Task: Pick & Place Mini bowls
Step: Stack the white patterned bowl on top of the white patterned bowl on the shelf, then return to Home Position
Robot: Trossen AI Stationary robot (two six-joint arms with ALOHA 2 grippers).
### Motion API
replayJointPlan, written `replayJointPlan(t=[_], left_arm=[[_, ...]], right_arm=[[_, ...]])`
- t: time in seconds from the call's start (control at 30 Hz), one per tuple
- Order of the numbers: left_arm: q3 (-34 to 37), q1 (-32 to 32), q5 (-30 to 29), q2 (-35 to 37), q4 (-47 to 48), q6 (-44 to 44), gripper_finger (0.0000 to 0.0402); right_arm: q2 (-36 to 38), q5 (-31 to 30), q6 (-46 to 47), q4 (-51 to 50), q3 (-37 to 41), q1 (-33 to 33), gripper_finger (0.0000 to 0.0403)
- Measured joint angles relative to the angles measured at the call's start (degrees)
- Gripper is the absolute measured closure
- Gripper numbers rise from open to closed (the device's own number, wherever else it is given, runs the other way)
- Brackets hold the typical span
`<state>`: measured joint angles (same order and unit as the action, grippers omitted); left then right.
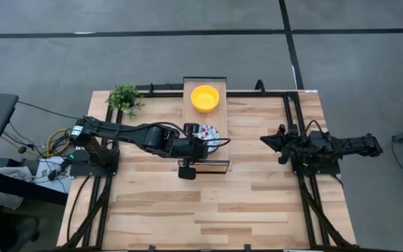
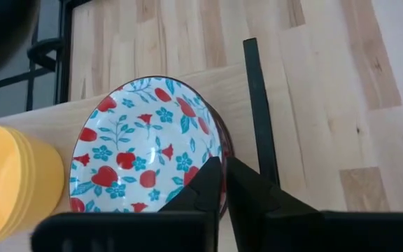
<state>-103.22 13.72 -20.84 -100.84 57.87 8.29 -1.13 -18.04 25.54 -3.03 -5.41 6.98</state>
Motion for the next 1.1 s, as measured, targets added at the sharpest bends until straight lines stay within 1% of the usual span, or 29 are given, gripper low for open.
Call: replayJointPlan(t=[0.7,0.9,1.0,1.1], left_arm=[[2.5,0.2,-0.2,0.2,-2.8,-0.2,0.0385],[2.0,0.5,-2.0,4.2,-2.6,-0.4,0.0385],[2.2,0.5,-2.6,7.2,-1.8,-3.6,0.0385],[4.7,0.5,-2.6,12.1,-2.0,-6.5,0.0385]], right_arm=[[0.0,0.0,0.0,0.0,0.0,0.0,0.0403],[0.0,0.0,0.0,0.0,0.0,0.0,0.0403],[0.0,0.0,0.0,0.0,0.0,0.0,0.0403],[0.0,0.0,0.0,0.0,0.0,0.0,0.0403]])
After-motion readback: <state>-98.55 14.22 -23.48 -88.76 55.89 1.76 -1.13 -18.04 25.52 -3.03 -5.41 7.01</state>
